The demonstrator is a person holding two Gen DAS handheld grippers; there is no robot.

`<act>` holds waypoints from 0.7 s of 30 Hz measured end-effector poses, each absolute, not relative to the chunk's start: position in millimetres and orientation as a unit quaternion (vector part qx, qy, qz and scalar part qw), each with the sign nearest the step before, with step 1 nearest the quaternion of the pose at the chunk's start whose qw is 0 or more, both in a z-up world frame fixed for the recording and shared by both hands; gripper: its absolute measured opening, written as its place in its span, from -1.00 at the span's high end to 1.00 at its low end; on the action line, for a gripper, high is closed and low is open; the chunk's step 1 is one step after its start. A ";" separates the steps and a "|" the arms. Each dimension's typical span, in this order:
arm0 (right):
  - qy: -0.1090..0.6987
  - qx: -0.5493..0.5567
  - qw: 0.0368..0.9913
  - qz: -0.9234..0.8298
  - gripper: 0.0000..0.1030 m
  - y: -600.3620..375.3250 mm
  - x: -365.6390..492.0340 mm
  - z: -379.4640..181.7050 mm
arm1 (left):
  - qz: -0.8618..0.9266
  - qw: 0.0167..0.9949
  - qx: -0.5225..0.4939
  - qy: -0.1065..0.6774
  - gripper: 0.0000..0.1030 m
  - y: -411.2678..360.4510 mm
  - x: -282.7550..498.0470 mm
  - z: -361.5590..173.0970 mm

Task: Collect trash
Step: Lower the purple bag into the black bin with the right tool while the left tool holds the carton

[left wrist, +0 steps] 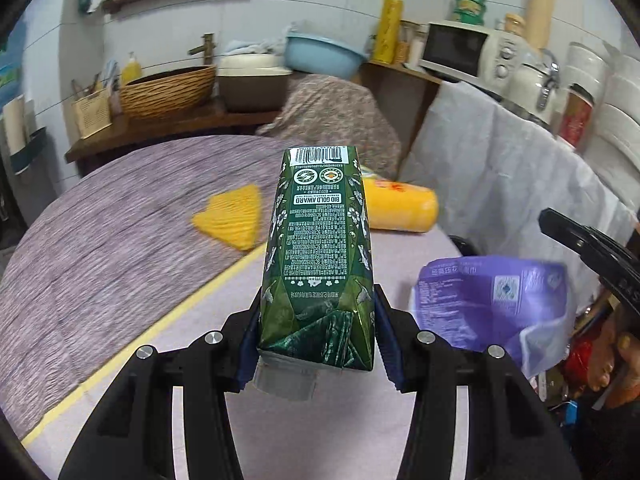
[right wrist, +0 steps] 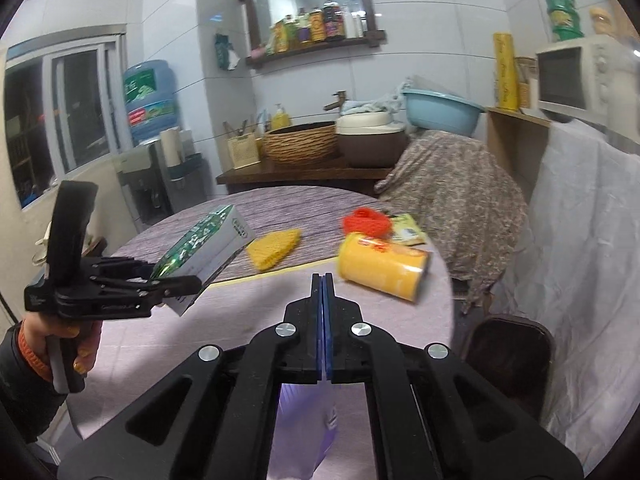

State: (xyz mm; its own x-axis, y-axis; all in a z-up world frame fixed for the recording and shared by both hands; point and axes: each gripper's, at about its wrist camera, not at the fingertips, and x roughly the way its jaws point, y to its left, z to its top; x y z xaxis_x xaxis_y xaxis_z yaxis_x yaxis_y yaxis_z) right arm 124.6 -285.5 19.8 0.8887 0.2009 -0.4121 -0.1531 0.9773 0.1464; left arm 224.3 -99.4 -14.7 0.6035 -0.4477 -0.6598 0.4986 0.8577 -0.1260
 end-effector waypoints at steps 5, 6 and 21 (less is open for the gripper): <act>0.244 0.092 0.961 0.092 0.98 -316.5 141.4 7.3 | -0.295 0.888 0.042 0.351 0.05 -135.8 219.2 -13.9; 0.242 0.108 0.959 0.100 0.97 -320.8 142.0 4.1 | -0.299 0.886 0.039 0.353 0.05 -140.1 217.9 -14.8; 0.300 0.236 0.924 -0.015 0.13 -330.1 124.8 -137.2 | -0.287 0.887 0.043 0.359 0.05 -139.0 206.0 -26.1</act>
